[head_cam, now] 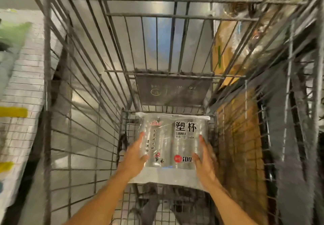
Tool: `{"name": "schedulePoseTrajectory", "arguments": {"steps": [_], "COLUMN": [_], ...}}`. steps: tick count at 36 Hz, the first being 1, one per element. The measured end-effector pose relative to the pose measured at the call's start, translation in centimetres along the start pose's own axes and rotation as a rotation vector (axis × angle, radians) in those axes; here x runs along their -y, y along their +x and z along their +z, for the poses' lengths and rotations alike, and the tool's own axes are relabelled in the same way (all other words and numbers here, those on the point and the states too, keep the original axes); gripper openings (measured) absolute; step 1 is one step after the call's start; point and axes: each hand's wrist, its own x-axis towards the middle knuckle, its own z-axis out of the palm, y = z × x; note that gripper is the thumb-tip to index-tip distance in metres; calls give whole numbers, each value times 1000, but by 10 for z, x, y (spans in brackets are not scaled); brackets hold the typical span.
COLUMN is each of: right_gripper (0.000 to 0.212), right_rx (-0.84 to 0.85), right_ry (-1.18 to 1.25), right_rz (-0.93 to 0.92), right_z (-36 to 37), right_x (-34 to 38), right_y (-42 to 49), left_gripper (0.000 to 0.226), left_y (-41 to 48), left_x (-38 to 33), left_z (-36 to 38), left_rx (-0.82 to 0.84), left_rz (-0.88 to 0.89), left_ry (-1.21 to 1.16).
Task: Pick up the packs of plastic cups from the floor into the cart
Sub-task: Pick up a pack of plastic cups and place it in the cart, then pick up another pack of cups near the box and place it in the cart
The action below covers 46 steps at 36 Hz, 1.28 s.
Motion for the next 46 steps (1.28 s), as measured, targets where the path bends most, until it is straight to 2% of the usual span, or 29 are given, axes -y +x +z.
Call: {"name": "schedulePoseTrajectory", "arguments": {"steps": [6, 8, 14, 16, 21, 25, 29, 34, 38, 46], "right_gripper": [69, 63, 50, 47, 45, 48, 48, 48, 46, 42], "right_rx": [62, 109, 222, 230, 232, 222, 145, 119, 133, 202], "right_ry": [-52, -88, -537, -617, -782, -827, -861, -898, -873, -925], "right_rz": [73, 30, -235, -290, -468, -551, -704, -866, -988, -1322], "right_z": [-21, -39, -115, -144, -196, -212, -202, -162, -105, 16], "right_x": [40, 68, 190, 244, 367, 445, 503, 549, 572, 614], "right_y": [-14, -17, -29, -44, -101, -165, -243, -353, -422, -576], "left_gripper": [85, 76, 54, 47, 49, 48, 46, 54, 45, 49], "left_y": [-26, -46, -126, -160, -252, -338, -422, -526, -603, -751], "left_x": [-18, -34, -97, -122, -165, -166, -136, -55, 23, 168], "left_z": [-13, -32, -120, -154, -245, -311, -355, -377, -387, -378], "left_rx": [-63, -56, -41, -101, -329, -549, -730, -881, -948, -1102], "left_rz": [-52, 0, 98, 159, 308, 324, 285, 193, 106, -156], "left_ry": [101, 96, 132, 181, 319, 393, 414, 388, 384, 289]}}
